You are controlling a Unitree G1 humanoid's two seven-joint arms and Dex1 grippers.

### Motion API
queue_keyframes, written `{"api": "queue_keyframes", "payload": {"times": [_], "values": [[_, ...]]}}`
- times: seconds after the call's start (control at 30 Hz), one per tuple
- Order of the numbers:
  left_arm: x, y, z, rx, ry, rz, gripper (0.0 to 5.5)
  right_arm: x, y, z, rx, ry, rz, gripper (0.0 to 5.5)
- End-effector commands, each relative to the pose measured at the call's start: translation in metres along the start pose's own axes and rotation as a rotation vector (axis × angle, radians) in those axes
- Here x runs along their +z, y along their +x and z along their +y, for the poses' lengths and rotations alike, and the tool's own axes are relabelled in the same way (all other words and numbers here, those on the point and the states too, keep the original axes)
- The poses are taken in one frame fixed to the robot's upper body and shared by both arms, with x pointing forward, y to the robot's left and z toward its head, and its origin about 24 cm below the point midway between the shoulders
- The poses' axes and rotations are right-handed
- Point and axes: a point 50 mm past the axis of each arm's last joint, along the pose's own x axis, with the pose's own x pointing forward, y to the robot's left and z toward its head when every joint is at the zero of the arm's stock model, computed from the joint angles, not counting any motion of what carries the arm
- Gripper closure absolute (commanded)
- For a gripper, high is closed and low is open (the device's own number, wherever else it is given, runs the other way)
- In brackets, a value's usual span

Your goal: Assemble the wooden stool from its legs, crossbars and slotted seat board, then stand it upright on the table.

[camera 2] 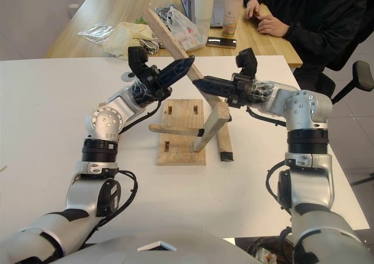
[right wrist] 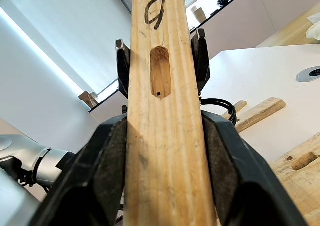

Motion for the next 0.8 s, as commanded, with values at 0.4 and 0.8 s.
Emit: {"api": "queue_keyframes", "payload": {"times": [0.4, 0.8], "values": [[0.013, -0.047, 0.018, 0.152, 0.279, 0.126, 3.47, 0.032, -0.054, -0.007, -0.233, -0.124, -0.294, 1.71], [0.011, -0.126, 0.001, 0.216, 0.359, 0.372, 3.47, 0.004, -0.116, 0.005, -0.437, -0.111, -0.717, 1.71]]}}
